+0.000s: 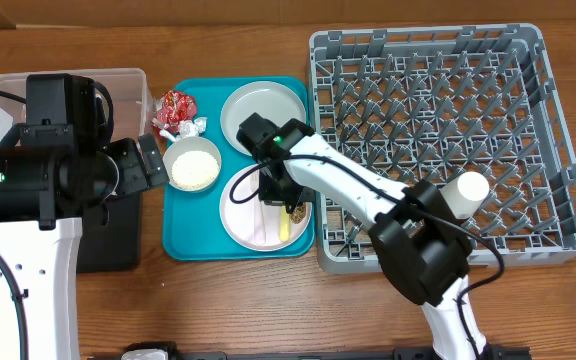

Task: Sort waste into correct bins and load items into the dishwasher rack
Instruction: 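Grasp the yellow spoon from the pink plate with the right gripper, then place the yellow spoon in the rack's left edge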

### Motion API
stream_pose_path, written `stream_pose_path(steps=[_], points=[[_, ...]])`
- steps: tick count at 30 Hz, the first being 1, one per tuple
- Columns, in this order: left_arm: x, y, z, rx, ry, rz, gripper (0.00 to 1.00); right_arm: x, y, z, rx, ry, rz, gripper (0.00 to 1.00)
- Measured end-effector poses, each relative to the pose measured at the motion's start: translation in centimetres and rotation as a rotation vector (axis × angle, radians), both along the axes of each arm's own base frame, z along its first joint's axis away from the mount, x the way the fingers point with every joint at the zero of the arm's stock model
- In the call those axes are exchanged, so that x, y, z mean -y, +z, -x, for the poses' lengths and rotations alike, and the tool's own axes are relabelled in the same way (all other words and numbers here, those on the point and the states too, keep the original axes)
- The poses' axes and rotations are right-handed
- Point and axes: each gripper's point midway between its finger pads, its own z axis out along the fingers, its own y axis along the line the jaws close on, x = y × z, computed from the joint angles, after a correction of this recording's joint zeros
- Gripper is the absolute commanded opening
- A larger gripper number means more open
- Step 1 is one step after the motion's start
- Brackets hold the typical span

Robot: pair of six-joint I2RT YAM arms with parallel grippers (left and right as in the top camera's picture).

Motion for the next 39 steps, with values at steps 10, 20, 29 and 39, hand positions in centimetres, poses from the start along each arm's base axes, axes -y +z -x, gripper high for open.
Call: stream_pose_path(steps=[10,20,29,39], points=[[0.0,0.0,0.0,-0.002,0.0,0.0,1.0,-0.1,12.8,-1.5,0.275,0.136,-0.168,0.1],[0.0,-0.1,-0.1,-0.003,0.0,0.0,1.0,8.0,15.0,-6.0,0.349,0.171,-0.084,0.1],[0.0,-0.1,-0.1,-0.003,0.0,0.0,1.0,10.5,10.7,-6.6,0.296,0.175,-0.04,0.5],[0.0,-0.1,-0.1,-0.003,0.0,0.0,1.0,4.8,12.2,-3.3,0.272,0.3,-0.18,0.54]])
